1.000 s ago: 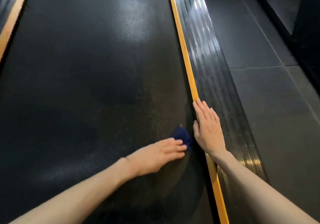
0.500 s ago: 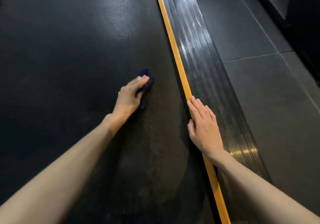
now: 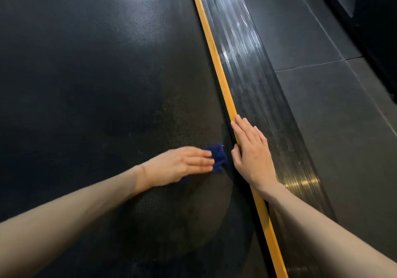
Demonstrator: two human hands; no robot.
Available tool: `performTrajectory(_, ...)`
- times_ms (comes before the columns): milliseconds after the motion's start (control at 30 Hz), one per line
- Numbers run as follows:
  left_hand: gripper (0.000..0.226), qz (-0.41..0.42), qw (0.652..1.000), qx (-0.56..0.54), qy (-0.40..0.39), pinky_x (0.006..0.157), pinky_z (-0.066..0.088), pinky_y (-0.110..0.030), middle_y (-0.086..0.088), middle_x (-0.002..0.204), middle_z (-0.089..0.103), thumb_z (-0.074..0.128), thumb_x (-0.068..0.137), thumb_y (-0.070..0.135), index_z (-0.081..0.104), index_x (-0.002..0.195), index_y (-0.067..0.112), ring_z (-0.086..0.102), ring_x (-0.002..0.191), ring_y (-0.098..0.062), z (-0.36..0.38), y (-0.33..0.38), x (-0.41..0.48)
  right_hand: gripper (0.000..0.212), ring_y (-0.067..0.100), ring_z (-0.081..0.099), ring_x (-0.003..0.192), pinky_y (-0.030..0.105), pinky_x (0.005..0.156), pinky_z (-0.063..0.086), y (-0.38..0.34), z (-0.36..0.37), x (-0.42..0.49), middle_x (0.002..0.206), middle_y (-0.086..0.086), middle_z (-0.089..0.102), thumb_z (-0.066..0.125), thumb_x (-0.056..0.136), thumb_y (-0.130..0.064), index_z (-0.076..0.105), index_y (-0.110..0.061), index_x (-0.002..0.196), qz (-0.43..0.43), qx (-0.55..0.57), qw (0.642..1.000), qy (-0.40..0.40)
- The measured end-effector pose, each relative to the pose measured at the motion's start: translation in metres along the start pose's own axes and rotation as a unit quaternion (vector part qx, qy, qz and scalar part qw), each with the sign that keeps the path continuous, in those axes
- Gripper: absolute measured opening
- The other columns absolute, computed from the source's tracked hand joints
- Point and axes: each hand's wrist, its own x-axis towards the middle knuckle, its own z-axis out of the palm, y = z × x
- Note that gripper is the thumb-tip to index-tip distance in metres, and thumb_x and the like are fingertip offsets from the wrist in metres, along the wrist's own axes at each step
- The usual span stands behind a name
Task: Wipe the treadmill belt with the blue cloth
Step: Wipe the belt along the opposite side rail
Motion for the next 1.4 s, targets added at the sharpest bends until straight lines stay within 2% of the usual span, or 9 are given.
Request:
performTrajectory(233, 0.043, -0.375, 0.911, -0.024, 0.171, 0.112, 0.02, -0.03, -0.008, 0.137, 0.05, 0.047, 0.089, -0.007, 0.054, 0.128, 0.01, 0.037, 0.135, -0.02, -0.044, -0.067, 0.025, 0.055, 0.011, 0.021, 0.142, 0.032, 0.117, 0.012, 0.0, 0.002, 0.001, 0.152, 0.0, 0.029, 0.051, 0.091, -0.016, 0.035, -0.016, 0.144, -0.002, -0.005, 1.0, 0.005)
performTrajectory(433, 0.044, -0.232, 0.965, -0.093, 0.074, 0.107, 0.032, -0.037, -0.003, 0.13, 0.055, 0.057, 0.087, 0.008, 0.054, 0.129, 0.02, 0.045, 0.125, -0.018, -0.028, 0.004, 0.029, 0.057, 0.01, 0.021, 0.142, 0.032, 0.117, 0.013, -0.001, 0.0, 0.0, 0.153, -0.001, 0.027, 0.051, 0.09, -0.016, 0.034, -0.017, 0.144, 0.0, -0.012, 1.0, -0.002)
performTrajectory(600, 0.052, -0.075, 0.993, -0.065, -0.062, 0.108, 0.022, -0.028, 0.003, 0.144, 0.042, 0.055, 0.089, 0.022, 0.04, 0.139, 0.023, 0.03, 0.136, -0.012, 0.0, 0.048, 0.013, 0.056, 0.01, 0.022, 0.141, 0.033, 0.117, 0.016, -0.001, -0.001, 0.0, 0.152, 0.0, 0.029, 0.05, 0.089, -0.013, 0.036, -0.014, 0.144, -0.003, -0.004, 1.0, 0.005)
performTrajectory(733, 0.058, -0.075, 0.995, 0.007, -0.067, 0.111, 0.02, -0.029, 0.002, 0.151, 0.029, 0.05, 0.09, 0.032, 0.031, 0.144, 0.021, 0.021, 0.141, -0.012, 0.009, 0.049, 0.008, 0.056, 0.01, 0.022, 0.141, 0.033, 0.116, 0.016, -0.002, 0.001, -0.001, 0.152, 0.0, 0.03, 0.051, 0.089, -0.014, 0.037, -0.015, 0.143, -0.001, -0.006, 1.0, 0.008)
performTrajectory(867, 0.052, -0.044, 0.994, 0.083, -0.061, 0.113, 0.019, -0.031, 0.001, 0.145, 0.04, 0.043, 0.088, 0.037, 0.044, 0.137, 0.019, 0.03, 0.137, -0.013, 0.008, 0.045, 0.007, 0.055, 0.01, 0.023, 0.141, 0.032, 0.116, 0.016, -0.001, 0.001, -0.001, 0.152, 0.0, 0.03, 0.051, 0.09, -0.013, 0.037, -0.014, 0.143, -0.003, -0.006, 1.0, 0.011)
performTrajectory(1000, 0.059, 0.026, 0.988, 0.128, -0.086, 0.111, 0.03, -0.042, -0.003, 0.141, 0.046, 0.069, 0.076, 0.02, 0.05, 0.132, 0.017, 0.035, 0.136, -0.021, 0.001, 0.025, 0.008, 0.055, 0.008, 0.021, 0.141, 0.032, 0.117, 0.014, 0.0, 0.0, 0.0, 0.152, -0.001, 0.03, 0.051, 0.09, -0.014, 0.037, -0.015, 0.143, -0.001, 0.0, 1.0, 0.007)
performTrajectory(1133, 0.059, -0.084, 0.981, 0.172, -0.018, 0.105, 0.033, -0.046, -0.009, 0.134, 0.053, 0.066, 0.068, 0.006, 0.055, 0.127, 0.01, 0.043, 0.13, -0.03, -0.025, -0.029, 0.012, 0.055, 0.008, 0.02, 0.141, 0.031, 0.117, 0.012, 0.0, 0.002, -0.001, 0.152, -0.001, 0.029, 0.051, 0.09, -0.016, 0.037, -0.017, 0.144, 0.001, -0.004, 1.0, 0.007)
performTrajectory(1300, 0.063, -0.311, 0.948, 0.028, 0.066, 0.112, 0.009, -0.034, -0.006, 0.148, 0.034, 0.056, 0.083, -0.005, 0.035, 0.14, 0.012, 0.022, 0.141, -0.021, -0.04, -0.059, 0.019, 0.054, 0.011, 0.023, 0.141, 0.033, 0.116, 0.012, 0.0, 0.004, 0.0, 0.151, 0.0, 0.033, 0.053, 0.09, -0.015, 0.04, -0.016, 0.142, 0.004, -0.003, 1.0, 0.015)
performTrajectory(1400, 0.059, -0.234, 0.968, -0.014, 0.091, 0.113, 0.026, -0.045, -0.007, 0.139, 0.047, 0.059, 0.078, -0.007, 0.047, 0.134, 0.011, 0.035, 0.134, -0.021, -0.029, -0.026, 0.015, 0.055, 0.012, 0.023, 0.141, 0.033, 0.116, 0.012, -0.001, 0.003, 0.0, 0.151, 0.0, 0.032, 0.053, 0.09, -0.015, 0.039, -0.016, 0.142, 0.001, -0.006, 1.0, 0.011)
